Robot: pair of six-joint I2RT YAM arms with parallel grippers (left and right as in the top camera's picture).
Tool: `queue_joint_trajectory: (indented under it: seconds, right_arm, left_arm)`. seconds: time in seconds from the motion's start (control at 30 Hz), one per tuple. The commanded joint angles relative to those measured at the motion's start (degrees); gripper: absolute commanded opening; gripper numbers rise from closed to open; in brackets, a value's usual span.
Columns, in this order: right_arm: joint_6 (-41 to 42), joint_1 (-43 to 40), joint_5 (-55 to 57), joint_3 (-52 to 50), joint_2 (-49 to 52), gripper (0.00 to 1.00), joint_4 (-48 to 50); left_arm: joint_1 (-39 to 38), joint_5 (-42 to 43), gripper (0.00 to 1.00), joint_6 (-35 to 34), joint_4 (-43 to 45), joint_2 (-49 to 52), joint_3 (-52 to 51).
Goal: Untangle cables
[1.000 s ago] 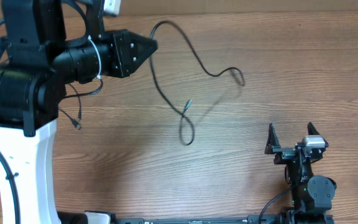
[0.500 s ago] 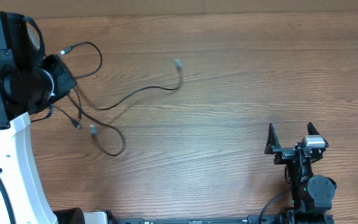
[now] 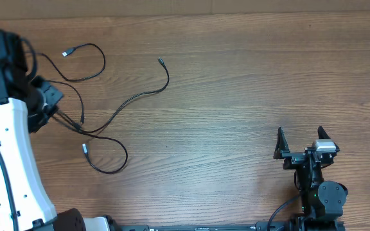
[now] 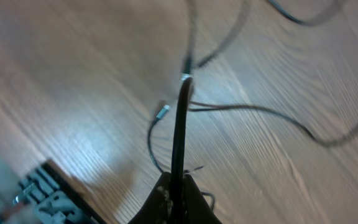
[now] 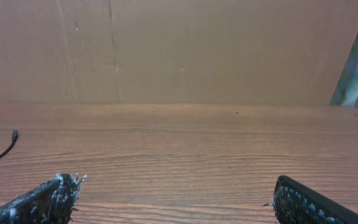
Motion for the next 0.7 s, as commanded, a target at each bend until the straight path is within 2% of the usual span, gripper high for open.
queue_joint_trajectory:
  seconds: [0.0,0.13,0.23,0.37,0.6,0.67]
  right_arm:
    - [0.17,-0.04,-0.09,-0.59,-0.52,1.0,0.35]
    - [0.17,-0.04,-0.09,-0.59,-0.52,1.0,0.35]
    - [0.17,-0.04,-0.09,-0.59,-0.52,1.0,0.35]
    - [0.17,-0.04,-0.09,-0.59,-0.52,1.0,0.35]
    - [0.17,-0.04,-0.09,-0.59,-0.52,1.0,0.35]
    - [0.17,-0.04,-0.09,-0.59,-0.52,1.0,0.35]
  left_arm:
    - [6.58,-1.36,0.04,-8.28,0.24,0.2,-2.08]
    - [14.01,-1.33,0.04,-12.52,1.25,0.2,-4.31]
    - [18.73,-1.33,0.04,-13.25,3.23,0.2,-7.5]
    - [24.0,-1.38,0.04,-13.2,11.32,0.22,-15.76]
    - [27.12,-2.08,0.07,-13.14,24.68,0.5,-24.9]
    - [27.39,-5.66,0.06,-13.0,27.08,1.03,-25.88]
